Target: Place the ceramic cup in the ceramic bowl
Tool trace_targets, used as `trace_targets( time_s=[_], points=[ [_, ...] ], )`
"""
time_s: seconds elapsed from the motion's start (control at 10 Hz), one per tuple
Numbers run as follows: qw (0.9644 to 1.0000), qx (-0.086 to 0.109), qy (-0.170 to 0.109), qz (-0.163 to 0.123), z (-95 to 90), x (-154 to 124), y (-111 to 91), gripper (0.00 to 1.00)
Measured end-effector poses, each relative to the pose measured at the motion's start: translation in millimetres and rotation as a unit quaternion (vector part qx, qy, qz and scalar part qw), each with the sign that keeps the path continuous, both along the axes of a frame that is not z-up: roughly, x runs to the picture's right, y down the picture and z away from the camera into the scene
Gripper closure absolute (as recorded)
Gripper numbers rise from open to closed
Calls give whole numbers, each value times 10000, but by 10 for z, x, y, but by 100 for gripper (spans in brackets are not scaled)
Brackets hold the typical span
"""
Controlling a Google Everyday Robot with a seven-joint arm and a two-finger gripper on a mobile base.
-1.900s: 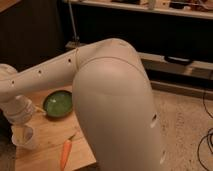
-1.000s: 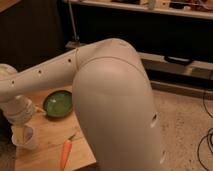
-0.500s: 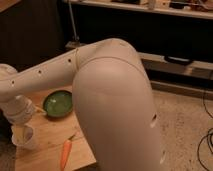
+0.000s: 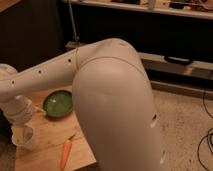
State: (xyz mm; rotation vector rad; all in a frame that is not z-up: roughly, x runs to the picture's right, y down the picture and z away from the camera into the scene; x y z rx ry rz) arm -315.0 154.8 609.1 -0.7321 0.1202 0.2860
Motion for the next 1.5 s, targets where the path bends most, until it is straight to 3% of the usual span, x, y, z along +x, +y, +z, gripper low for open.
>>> trace_targets(
  time_s=[0.1,0.3,0.5,0.7,1.1,1.3,1.5],
  points=[
    [10000,65,-34,-2,1,2,-17,20],
    [9981,555,-259,-79,-15,106,-184,20],
    [9923,1129,-504,-107,32,400,-514,20],
    [9887,1390,-551,-66,143,695,-833,20],
    [9891,1356,-566,-58,159,663,-827,20],
    [9902,1214,-584,357,200,466,-758,20],
    [9892,999,-641,864,276,49,-684,20]
  ],
)
